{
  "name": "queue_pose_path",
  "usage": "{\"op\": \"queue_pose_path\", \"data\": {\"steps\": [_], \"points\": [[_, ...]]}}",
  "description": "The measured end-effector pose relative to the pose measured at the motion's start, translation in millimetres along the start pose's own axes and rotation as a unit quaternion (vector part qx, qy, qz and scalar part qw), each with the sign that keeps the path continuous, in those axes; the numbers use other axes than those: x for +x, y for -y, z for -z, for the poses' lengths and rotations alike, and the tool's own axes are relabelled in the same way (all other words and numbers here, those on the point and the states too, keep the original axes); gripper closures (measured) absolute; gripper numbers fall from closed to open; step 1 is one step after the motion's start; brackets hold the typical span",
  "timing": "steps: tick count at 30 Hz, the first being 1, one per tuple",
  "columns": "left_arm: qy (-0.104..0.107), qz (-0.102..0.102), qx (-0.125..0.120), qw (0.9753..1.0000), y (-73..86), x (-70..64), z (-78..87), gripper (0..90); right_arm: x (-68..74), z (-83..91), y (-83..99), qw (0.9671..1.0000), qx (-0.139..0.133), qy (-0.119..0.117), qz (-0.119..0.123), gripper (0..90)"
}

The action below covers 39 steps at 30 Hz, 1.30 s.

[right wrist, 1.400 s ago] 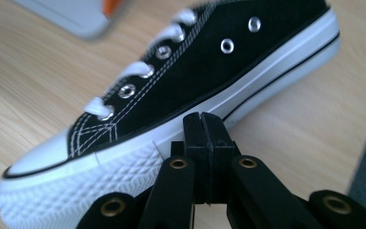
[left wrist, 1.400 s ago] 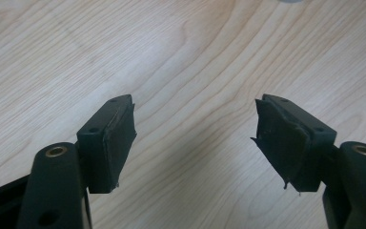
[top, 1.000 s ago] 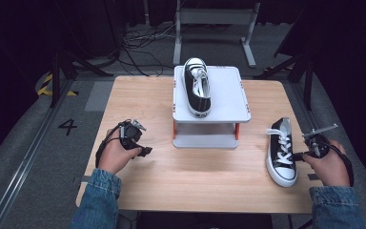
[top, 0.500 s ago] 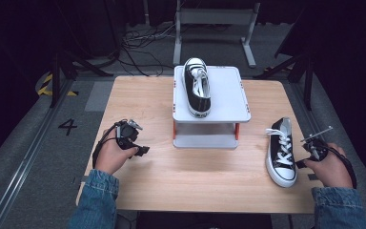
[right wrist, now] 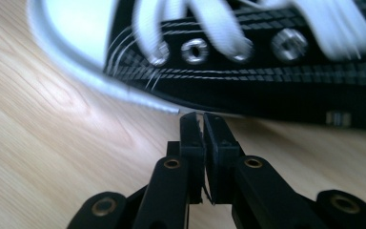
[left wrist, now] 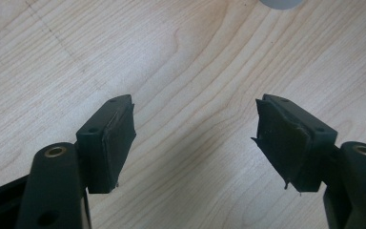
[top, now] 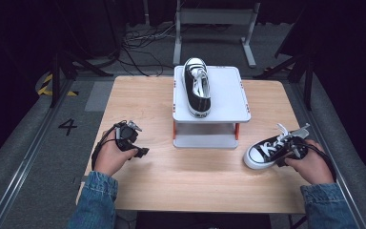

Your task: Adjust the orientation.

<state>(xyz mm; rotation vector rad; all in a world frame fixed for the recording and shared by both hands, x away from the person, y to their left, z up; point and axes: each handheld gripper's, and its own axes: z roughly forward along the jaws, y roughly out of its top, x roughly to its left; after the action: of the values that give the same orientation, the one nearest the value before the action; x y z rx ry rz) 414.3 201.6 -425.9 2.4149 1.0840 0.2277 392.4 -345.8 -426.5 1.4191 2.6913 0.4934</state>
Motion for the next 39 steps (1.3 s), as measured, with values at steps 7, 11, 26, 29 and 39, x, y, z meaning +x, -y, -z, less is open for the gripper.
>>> {"op": "queue_pose_path", "data": {"steps": [7, 11, 26, 29, 39], "points": [[0.001, 0.004, 0.003, 1.0, 5.2, 0.5, 2.5, 29.4, 6.0, 1.8, -8.1, 0.9992, -0.038, -0.01, 0.008, 76.7], [-0.001, 0.005, 0.002, 1.0, 7.0, 1.8, 3.2, 29.4, 0.0, 34.8, -1.0, 0.9976, -0.067, 0.016, 0.01, 60.2], [0.002, 0.005, 0.011, 0.9999, 8.1, 0.8, -0.9, 29.1, -24.2, 28.9, -2.0, 0.9892, -0.044, 0.118, 0.075, 71.9], [0.003, 0.006, 0.01, 0.9999, 7.7, 0.9, -0.7, 29.6, -13.7, 39.4, -3.0, 0.9907, -0.025, 0.111, 0.076, 86.1], [0.011, -0.006, 0.007, 0.9999, -2.0, 0.2, -4.8, 29.5, 28.3, 44.9, 5.1, 0.9984, 0.02, 0.025, 0.046, 88.3]]}}
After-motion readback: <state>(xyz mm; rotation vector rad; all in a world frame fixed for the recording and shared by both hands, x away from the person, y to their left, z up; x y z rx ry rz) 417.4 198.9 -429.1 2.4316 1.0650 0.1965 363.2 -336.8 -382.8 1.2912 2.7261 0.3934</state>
